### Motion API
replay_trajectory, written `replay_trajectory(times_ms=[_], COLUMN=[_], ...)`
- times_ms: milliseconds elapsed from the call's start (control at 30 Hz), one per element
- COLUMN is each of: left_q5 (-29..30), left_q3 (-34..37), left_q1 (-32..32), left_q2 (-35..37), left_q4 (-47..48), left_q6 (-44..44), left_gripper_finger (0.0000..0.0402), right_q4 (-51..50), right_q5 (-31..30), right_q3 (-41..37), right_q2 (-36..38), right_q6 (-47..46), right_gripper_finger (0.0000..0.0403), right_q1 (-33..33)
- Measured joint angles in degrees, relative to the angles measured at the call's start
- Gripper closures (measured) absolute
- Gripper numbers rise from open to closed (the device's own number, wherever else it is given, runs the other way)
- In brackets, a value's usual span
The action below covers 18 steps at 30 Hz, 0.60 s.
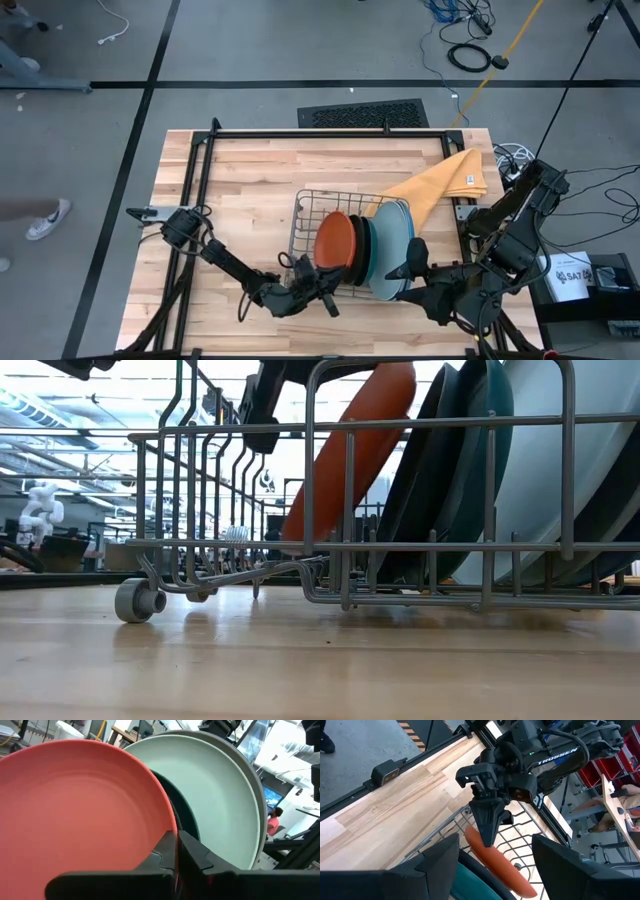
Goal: Sort dishes
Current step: Put the orange plate into the green dish rack, then return to Home Position
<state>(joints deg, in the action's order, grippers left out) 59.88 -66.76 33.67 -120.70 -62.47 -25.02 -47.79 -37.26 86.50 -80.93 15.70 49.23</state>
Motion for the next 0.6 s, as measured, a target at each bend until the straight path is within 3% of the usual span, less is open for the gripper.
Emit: replay_trajectory(times_ms=[300, 600], left_q5=[-4.03, -6.38], left_q3=[0.00, 0.00], left_q1=[-0.82, -2.56], left_q2=[0.00, 0.00], left_q4=[0.04, 0.45], left_q6=[0.02, 0.33], left_gripper_finger=[0.0329, 0.0320], right_q4=[0.00, -0.02], right_q5=[0.00, 0.00], right_q3=[0.00, 0.00], right_q2=[0.00, 0.00], right_q6=[0.34, -0.04], right_gripper_finger=[0.0158, 0.0158], right_q1=[0.00, 0.00])
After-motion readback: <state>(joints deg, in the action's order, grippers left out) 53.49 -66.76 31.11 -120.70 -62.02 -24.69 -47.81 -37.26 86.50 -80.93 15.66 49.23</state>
